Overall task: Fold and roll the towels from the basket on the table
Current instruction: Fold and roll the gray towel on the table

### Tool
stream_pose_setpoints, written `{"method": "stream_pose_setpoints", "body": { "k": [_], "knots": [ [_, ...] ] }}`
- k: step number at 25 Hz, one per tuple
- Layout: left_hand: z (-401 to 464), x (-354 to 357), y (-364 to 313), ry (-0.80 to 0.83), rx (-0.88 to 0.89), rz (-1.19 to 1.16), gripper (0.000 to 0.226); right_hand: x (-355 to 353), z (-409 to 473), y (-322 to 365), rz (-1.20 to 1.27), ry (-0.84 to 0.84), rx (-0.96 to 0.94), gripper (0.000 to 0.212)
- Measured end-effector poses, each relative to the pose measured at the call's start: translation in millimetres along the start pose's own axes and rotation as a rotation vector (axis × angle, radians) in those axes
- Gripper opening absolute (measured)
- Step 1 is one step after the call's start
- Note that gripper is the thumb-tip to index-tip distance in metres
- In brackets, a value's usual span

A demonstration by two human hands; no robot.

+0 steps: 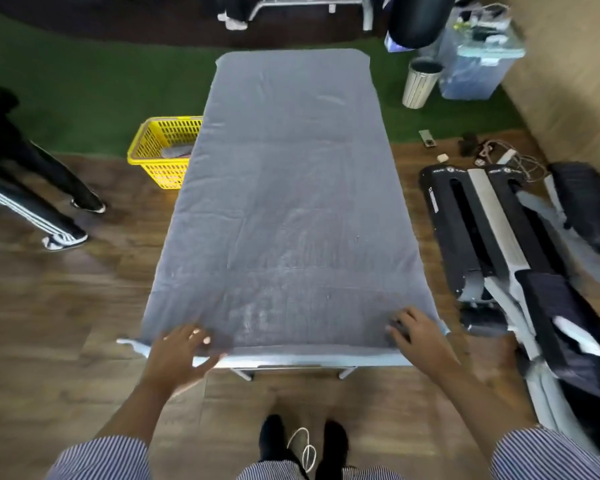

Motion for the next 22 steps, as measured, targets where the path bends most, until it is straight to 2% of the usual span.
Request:
{"method": "stream_pose_setpoints", "body": {
  "k": [4, 8, 11, 14, 16, 19, 20, 21, 22],
  "knots": [
    [-15, -3, 27, -0.117, 0.067, 0.076, 0.03, -7, -14, -20, -0.086, 0.032, -0.048, 0.023],
    [-28, -6, 63, -0.265, -0.006, 0.117, 0.027, -19, -27, -29, -0.082, 0.025, -0.088, 0.021],
    [-29, -4, 63, -0.32, -0.035, 0.17, 0.031, -20, -32, -29, -0.194, 0.052, -0.171, 0.039],
    [-28, -5, 58, -0.332, -0.059, 0.205, 0.03, -14, -35, -36, -0.328, 0.133, -0.132, 0.059],
    [-30, -8, 57, -0.373, -0.03, 0.221, 0.03, -15, -41, -36, -0.333, 0.089, -0.107, 0.052],
    [-34, -13, 58, -0.416, 0.013, 0.244, 0.029, -16, -51, -50, -0.152, -0.05, -0.001, 0.021],
    [-36, -14, 60, -0.422, 0.009, 0.254, 0.029, -16, -55, -55, -0.066, -0.085, 0.024, 0.018],
    [-39, -14, 61, -0.427, -0.006, 0.263, 0.029, -15, -57, -58, -0.005, -0.095, 0.035, 0.028],
    [-42, -15, 63, -0.428, -0.029, 0.27, 0.029, -14, -57, -58, 0.032, -0.096, 0.054, 0.028]
  ]
}}
Point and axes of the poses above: each hand's wrist, its own z-axis towards the middle knuckle, its own x-axis out of the palm, y = z × x, the point moved 6 cm from there along z, towards the middle knuckle, and after that the axes turned 1 degree about y, right-handed, at the moved point
